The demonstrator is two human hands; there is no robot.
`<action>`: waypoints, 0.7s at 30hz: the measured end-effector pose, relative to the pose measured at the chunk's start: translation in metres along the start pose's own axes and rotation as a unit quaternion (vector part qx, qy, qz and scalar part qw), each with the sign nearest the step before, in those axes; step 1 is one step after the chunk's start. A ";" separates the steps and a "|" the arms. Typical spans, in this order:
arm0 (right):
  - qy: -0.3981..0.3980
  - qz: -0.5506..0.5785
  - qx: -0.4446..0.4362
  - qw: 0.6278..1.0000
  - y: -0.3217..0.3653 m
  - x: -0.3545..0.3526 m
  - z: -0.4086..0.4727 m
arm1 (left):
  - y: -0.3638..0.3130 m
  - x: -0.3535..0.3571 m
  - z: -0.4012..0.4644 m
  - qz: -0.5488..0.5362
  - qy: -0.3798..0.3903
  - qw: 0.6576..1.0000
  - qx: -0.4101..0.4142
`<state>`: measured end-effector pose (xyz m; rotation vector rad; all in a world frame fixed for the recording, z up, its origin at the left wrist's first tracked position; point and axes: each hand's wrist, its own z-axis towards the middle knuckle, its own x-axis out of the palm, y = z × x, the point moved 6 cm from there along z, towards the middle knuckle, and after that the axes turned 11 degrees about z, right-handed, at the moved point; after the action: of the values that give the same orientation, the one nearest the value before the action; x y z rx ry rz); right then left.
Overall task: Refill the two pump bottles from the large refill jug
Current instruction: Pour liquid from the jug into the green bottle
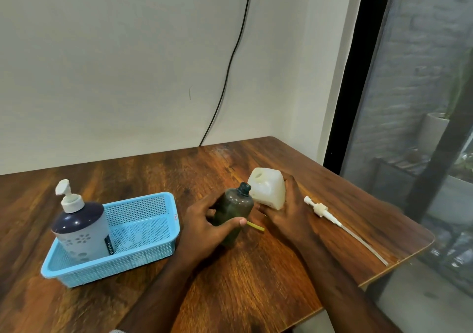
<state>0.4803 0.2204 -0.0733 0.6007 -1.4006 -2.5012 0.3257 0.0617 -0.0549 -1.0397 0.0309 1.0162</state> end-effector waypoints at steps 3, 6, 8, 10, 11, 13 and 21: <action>0.006 -0.020 -0.002 1.000 -0.003 0.001 0.000 | 0.001 0.000 -0.001 0.011 0.002 1.000 0.001; 0.010 -0.044 -0.003 0.999 -0.006 0.001 0.000 | 0.001 -0.003 -0.001 0.021 -0.004 1.000 0.005; 0.013 -0.058 -0.005 0.998 -0.007 0.000 -0.001 | 0.000 -0.004 -0.002 0.031 -0.005 0.999 0.009; 0.015 -0.071 -0.012 0.997 -0.006 0.000 -0.002 | 0.000 -0.005 -0.003 0.042 -0.004 0.999 0.012; 0.016 -0.075 -0.017 0.997 -0.006 0.000 -0.003 | 0.000 -0.005 -0.003 0.047 -0.004 0.999 0.012; 0.016 -0.077 -0.024 0.997 -0.004 0.001 -0.003 | 0.001 -0.005 -0.004 0.047 -0.004 0.999 0.014; 0.018 -0.098 -0.052 0.994 0.004 -0.001 -0.005 | 0.002 -0.005 -0.004 0.050 -0.009 0.999 0.008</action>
<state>0.4830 0.2147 -0.0716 0.7917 -1.2433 -2.6805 0.3232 0.0554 -0.0559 -1.0222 0.0771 1.1137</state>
